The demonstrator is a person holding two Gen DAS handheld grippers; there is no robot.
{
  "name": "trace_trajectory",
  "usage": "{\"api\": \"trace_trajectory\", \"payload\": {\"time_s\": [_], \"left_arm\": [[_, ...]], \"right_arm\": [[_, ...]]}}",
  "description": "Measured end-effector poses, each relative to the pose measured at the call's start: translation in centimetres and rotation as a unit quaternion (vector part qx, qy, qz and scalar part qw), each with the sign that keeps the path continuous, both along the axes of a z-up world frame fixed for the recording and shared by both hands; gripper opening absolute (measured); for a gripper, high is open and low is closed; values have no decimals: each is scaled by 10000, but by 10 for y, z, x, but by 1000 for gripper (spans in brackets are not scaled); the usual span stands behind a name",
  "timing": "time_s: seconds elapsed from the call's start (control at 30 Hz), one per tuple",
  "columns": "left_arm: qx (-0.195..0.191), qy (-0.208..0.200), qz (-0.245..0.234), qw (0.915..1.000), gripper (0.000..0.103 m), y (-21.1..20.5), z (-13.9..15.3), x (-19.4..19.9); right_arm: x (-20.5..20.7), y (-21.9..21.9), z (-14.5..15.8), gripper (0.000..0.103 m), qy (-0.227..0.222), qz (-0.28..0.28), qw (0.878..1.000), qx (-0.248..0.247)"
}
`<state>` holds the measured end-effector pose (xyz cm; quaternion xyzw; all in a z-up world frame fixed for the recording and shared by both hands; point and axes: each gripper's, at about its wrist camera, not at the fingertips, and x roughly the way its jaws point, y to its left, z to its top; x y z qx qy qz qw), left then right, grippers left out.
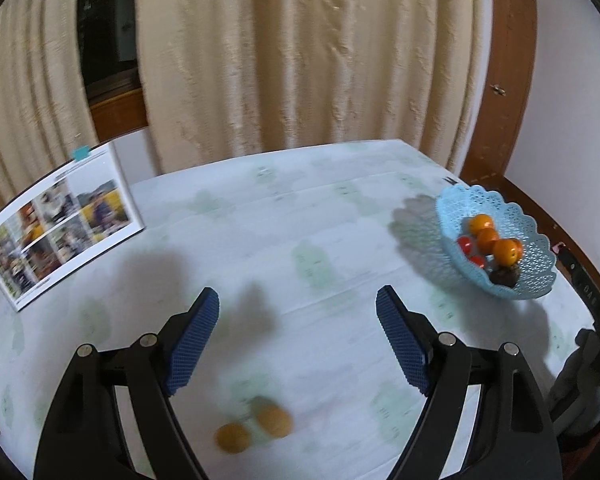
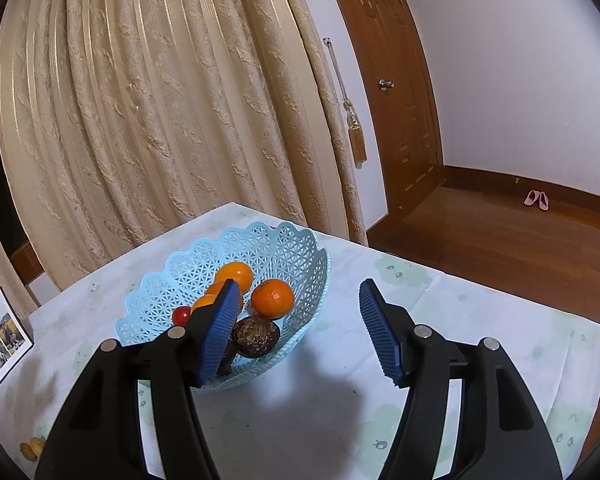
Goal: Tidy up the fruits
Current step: 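Grasp a brown round fruit with the left tool while the right tool grasps a small yellow fruit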
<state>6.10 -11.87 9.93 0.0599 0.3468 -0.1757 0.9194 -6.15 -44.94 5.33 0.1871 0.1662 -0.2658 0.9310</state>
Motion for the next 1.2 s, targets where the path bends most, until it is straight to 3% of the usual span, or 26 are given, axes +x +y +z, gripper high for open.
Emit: {"api": "trace_trajectory", "payload": {"time_s": [0.47,0.63,0.77,0.9,1.07,1.2], "left_arm": [[-61,437,396,9982,80,64,-40,-16],[-82,659,376,9971,70,75,-56,-22],[-62,787,263,9965,64,76,-69,-27],[-62,932,182,9955,53,76,-79,-29],[-91,1022,93,9947,49,75,-87,-29],[-90,1044,71,9945,40,73,-93,-29]], "right_arm": [[5,42,10,64,122,616,9978,-229],[15,67,13,64,233,1239,9919,-169],[26,94,12,64,432,1895,9809,-94],[34,124,11,64,628,2655,9620,-49],[43,151,6,64,819,3243,9422,195],[53,167,2,64,979,3582,9271,508]]}}
